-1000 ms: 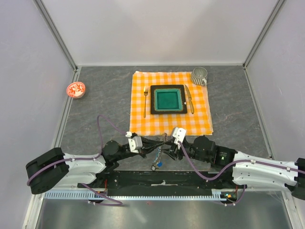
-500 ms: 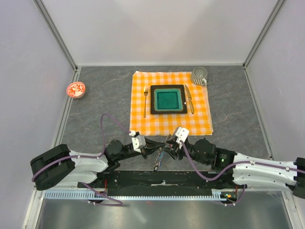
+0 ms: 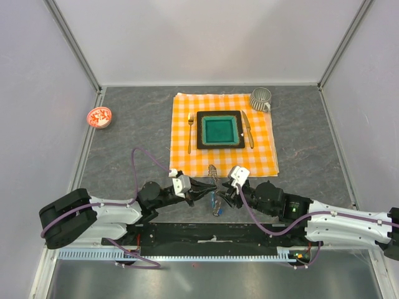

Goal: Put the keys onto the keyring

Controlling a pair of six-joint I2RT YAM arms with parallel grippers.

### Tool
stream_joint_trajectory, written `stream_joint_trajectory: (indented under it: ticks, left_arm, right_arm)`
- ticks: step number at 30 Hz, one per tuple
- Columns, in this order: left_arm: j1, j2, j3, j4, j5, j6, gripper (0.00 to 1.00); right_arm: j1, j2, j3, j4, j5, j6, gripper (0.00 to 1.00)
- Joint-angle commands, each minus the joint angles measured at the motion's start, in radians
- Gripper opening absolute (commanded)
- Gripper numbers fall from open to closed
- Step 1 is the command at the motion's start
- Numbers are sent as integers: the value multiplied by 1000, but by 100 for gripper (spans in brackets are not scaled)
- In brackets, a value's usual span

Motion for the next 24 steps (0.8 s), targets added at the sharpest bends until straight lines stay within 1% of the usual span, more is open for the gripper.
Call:
stream_joint_trajectory:
  ticks: [1,6,9,10,17,19,23,24]
  left_arm:
    - [-3,-32,63,424,-11,12,2]
    - [-3,-21,84,422,-4,36,2]
    - [-1,-13,100,424,5,35,2]
    - [-1,-10,104,424,5,62,2]
    - [-1,-18,121,421,-11,93,2]
    - [-1,-16,124,415,-14,96,2]
    - [-1,-10,123,413,-4,93,2]
    - [-1,-13,120,413,0,92,2]
  right_arm:
    - [2,-11,56,-52,5,-16,49]
    - [2,-40,89,-122,37,2,51]
    - [2,-54,106,-159,102,-10,51]
    - [2,-55,108,-165,112,-14,52]
    - [3,-77,138,-217,122,-39,53]
    - [2,-91,143,-233,110,-45,54]
    - [2,-114,140,-239,31,-56,58]
    - [2,-112,140,-242,56,-51,58]
